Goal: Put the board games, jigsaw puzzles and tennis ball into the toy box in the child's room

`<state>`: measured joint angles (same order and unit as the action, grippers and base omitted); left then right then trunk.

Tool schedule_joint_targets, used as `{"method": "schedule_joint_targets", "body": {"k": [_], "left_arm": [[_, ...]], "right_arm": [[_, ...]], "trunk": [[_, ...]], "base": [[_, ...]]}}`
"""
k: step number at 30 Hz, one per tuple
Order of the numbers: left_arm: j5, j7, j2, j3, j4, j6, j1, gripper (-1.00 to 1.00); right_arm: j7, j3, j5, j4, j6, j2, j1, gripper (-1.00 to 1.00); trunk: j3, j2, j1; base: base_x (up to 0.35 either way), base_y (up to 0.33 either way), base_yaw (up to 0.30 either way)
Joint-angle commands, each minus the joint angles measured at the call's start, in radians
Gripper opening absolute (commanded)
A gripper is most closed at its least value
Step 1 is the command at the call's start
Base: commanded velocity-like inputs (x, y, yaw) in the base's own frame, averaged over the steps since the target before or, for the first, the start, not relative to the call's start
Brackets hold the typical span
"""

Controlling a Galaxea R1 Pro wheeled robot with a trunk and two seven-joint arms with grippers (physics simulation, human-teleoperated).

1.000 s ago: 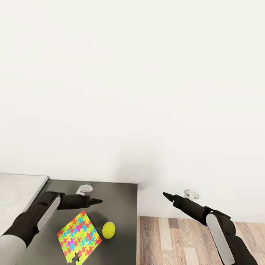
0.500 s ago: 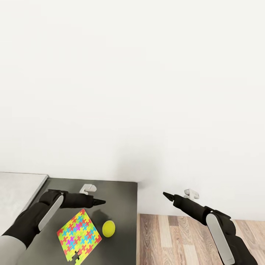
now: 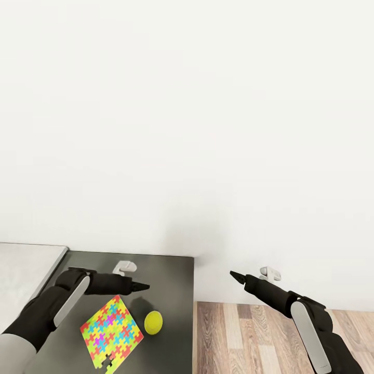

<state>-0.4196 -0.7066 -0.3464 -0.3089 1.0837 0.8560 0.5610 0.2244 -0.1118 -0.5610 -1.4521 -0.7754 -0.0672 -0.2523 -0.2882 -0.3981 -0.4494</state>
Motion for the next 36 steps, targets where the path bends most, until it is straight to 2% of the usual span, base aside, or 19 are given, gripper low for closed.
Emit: {"method": "schedule_joint_targets", "body": {"k": [1,7,15,25,36], "left_arm": [[-0.004,0.0,0.0,-0.002,0.001,0.008,0.001,1.0],[-0.005,0.0,0.001,-0.009,0.021,0.032,-0.003,1.0],[-0.002,-0.001,-0.002,-0.044,0.105,0.076,-0.051,1.0],[-0.001,0.001,-0.009,-0.045,0.145,0.087,-0.084,1.0],[0.03,0.001,-0.008,-0.046,0.149,0.089,-0.088,1.0]], "right_arm": [[0.006,-0.002,0.003,-0.001,-0.005,0.0,-0.001,1.0],[0.006,-0.002,0.003,-0.001,-0.005,0.0,-0.001,1.0],[0.006,-0.002,0.003,0.0,-0.005,0.001,0.0,1.0],[0.006,-0.002,0.003,0.0,-0.005,0.0,0.0,1.0],[0.007,-0.002,0.003,-0.001,-0.005,0.0,-0.001,1.0]], "trunk": [[-0.002,-0.002,-0.001],[-0.002,-0.002,-0.001],[-0.002,-0.002,-0.001],[-0.002,-0.002,-0.001],[-0.002,-0.002,-0.001]], "base": [[0.0,0.0,0.0],[0.0,0.0,0.0],[0.0,0.0,0.0],[0.0,0.0,0.0],[0.0,0.0,0.0]]}}
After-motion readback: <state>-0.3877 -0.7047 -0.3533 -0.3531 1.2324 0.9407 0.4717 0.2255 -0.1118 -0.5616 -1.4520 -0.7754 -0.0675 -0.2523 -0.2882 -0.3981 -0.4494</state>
